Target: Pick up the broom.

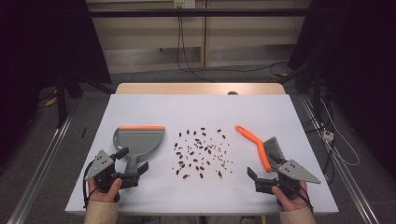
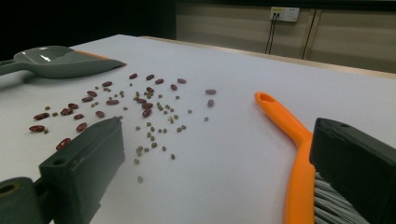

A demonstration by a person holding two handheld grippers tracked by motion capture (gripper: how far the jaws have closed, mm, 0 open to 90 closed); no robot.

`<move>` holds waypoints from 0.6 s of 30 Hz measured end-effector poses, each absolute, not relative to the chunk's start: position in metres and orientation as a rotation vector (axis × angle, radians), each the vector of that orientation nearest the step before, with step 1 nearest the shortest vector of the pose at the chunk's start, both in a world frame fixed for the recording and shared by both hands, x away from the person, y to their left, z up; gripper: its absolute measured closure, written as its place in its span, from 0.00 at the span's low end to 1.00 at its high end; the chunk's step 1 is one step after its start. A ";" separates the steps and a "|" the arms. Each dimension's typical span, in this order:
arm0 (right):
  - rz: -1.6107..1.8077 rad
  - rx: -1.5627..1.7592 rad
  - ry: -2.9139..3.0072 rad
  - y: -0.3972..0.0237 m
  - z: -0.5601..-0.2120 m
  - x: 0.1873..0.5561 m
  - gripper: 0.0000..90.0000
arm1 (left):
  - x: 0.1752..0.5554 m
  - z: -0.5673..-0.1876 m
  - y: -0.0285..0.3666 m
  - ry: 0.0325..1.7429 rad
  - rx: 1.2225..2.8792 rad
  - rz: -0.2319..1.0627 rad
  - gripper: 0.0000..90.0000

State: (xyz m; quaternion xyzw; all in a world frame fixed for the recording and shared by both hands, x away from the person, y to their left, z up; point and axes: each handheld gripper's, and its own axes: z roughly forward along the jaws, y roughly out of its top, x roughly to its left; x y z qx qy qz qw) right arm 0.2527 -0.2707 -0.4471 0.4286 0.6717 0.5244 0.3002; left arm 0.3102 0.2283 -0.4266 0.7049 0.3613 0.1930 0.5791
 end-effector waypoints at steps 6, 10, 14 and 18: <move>1.391 1.133 1.771 -0.273 -0.445 0.252 0.03 | 0.310 -0.425 0.228 0.840 1.647 0.452 0.05; 1.397 1.123 1.766 -0.273 -0.443 0.252 0.03 | 0.311 -0.425 0.228 0.843 1.645 0.449 0.05; 1.402 1.116 1.762 -0.273 -0.441 0.254 0.03 | 0.310 -0.425 0.229 0.839 1.644 0.448 0.05; 1.394 1.118 1.753 -0.273 -0.438 0.256 0.03 | 0.310 -0.424 0.229 0.839 1.640 0.451 0.05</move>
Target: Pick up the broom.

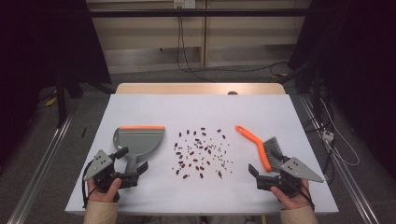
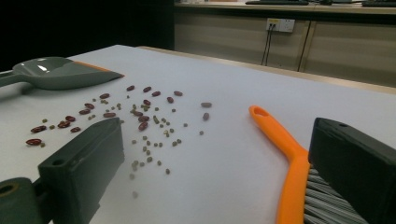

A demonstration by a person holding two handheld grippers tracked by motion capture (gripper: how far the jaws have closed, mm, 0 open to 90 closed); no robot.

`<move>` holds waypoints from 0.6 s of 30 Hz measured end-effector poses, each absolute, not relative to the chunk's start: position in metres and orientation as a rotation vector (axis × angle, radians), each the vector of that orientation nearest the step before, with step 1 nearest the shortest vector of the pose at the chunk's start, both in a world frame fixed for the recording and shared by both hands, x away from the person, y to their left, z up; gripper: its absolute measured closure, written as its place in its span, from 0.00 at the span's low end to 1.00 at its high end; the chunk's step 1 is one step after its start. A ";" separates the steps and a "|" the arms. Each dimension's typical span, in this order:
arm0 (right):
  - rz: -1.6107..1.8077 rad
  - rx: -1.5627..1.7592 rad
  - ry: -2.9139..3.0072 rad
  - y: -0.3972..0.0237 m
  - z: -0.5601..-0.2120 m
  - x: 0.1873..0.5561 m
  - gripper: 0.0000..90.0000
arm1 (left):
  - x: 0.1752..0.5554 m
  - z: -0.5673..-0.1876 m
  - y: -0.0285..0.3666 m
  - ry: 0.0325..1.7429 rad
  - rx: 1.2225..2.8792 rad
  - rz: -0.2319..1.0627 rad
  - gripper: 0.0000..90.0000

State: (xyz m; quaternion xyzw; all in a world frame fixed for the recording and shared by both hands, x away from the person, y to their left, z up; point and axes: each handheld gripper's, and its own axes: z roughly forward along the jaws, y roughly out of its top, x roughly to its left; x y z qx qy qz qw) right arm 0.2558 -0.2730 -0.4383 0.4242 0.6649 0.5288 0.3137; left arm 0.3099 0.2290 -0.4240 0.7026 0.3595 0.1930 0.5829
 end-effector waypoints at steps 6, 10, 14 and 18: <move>1.371 1.176 1.787 -0.278 -0.434 0.265 0.05 | 0.311 -0.424 0.228 0.839 1.640 0.444 0.05; 1.367 1.205 1.807 -0.281 -0.430 0.274 0.06 | 0.311 -0.425 0.229 0.845 1.638 0.443 0.05; 1.356 1.240 1.826 -0.283 -0.424 0.285 0.06 | 0.312 -0.425 0.229 0.850 1.634 0.435 0.05; 1.345 1.283 1.843 -0.288 -0.420 0.297 0.10 | 0.311 -0.425 0.230 0.845 1.639 0.436 0.04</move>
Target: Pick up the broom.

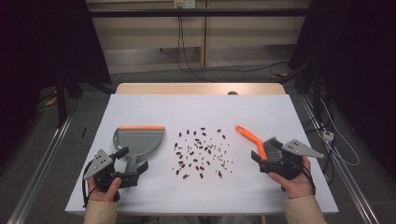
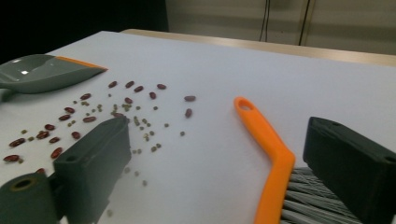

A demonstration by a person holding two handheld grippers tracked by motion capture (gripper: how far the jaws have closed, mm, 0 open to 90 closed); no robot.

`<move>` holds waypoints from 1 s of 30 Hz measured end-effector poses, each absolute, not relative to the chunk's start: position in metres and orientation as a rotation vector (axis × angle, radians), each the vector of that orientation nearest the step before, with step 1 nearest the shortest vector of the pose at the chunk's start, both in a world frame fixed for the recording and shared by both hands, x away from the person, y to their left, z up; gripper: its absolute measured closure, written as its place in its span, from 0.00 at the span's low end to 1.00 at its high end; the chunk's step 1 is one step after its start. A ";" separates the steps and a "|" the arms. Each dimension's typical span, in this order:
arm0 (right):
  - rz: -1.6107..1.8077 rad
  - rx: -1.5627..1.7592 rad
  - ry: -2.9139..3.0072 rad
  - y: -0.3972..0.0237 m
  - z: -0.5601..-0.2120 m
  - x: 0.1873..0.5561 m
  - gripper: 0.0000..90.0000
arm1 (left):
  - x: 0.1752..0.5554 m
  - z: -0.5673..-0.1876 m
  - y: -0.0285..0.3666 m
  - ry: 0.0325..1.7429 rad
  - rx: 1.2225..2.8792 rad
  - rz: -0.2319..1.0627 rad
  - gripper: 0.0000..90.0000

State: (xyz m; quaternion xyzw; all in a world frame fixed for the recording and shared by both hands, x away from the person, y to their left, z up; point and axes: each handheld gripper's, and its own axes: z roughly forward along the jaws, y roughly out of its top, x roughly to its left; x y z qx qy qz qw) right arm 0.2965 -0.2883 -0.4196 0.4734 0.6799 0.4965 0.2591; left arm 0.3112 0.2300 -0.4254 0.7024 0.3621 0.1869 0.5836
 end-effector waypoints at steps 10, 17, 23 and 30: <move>1.262 1.347 1.931 -0.291 -0.410 0.330 0.27 | 0.312 -0.425 0.231 0.849 1.633 0.435 0.04; 1.168 1.411 1.978 -0.293 -0.409 0.349 0.39 | 0.313 -0.427 0.231 0.854 1.632 0.431 0.04; 1.087 1.453 2.009 -0.298 -0.413 0.363 0.50 | 0.316 -0.429 0.232 0.854 1.635 0.421 0.04; 0.953 1.522 2.087 -0.297 -0.420 0.380 0.60 | 0.314 -0.428 0.232 0.842 1.641 0.423 0.04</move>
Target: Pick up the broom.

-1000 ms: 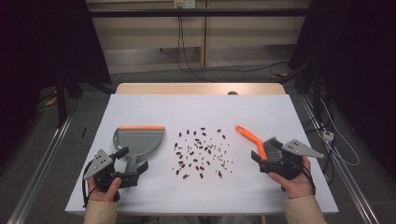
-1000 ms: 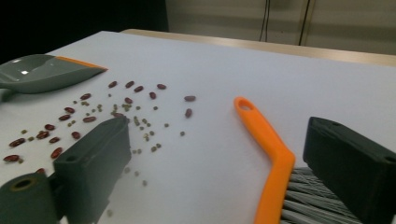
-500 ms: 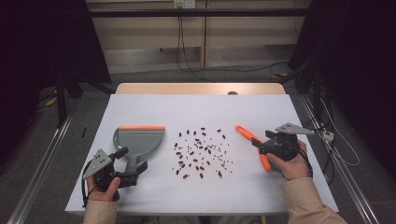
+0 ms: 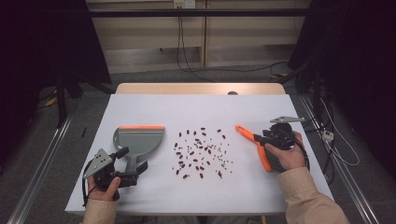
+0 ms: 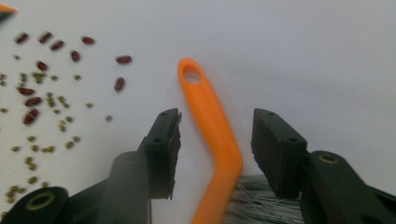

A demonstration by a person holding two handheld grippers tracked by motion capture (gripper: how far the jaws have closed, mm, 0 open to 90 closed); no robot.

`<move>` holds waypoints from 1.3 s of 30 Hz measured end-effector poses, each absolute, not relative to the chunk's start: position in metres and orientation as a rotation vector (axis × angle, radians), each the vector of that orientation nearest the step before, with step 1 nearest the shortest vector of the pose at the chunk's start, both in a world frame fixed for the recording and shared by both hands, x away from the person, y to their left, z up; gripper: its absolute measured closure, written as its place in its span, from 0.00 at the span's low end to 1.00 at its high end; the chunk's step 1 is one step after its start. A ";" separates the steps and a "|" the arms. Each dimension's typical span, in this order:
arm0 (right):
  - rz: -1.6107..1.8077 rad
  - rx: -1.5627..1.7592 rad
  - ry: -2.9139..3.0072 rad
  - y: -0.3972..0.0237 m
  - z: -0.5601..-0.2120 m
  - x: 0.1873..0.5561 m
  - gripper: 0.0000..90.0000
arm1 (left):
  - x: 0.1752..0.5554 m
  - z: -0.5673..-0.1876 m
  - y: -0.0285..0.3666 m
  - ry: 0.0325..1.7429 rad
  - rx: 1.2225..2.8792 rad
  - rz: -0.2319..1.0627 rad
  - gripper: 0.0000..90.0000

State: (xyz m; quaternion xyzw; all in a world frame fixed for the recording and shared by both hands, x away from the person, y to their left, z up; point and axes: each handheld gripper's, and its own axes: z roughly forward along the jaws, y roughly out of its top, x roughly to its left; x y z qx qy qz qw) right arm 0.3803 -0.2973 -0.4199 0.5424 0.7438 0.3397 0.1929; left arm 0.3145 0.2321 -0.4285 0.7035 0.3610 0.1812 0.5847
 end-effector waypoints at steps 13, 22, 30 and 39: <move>0.783 1.681 2.214 -0.293 -0.433 0.401 0.69 | 0.316 -0.429 0.232 0.838 1.642 0.412 0.04; 0.649 1.686 2.256 -0.285 -0.441 0.409 0.72 | 0.318 -0.430 0.230 0.833 1.651 0.404 0.04; 0.565 1.722 2.259 -0.279 -0.439 0.415 0.77 | 0.317 -0.429 0.228 0.819 1.663 0.405 0.04; 0.599 1.734 2.255 -0.282 -0.439 0.415 0.78 | 0.316 -0.428 0.224 0.811 1.663 0.403 0.04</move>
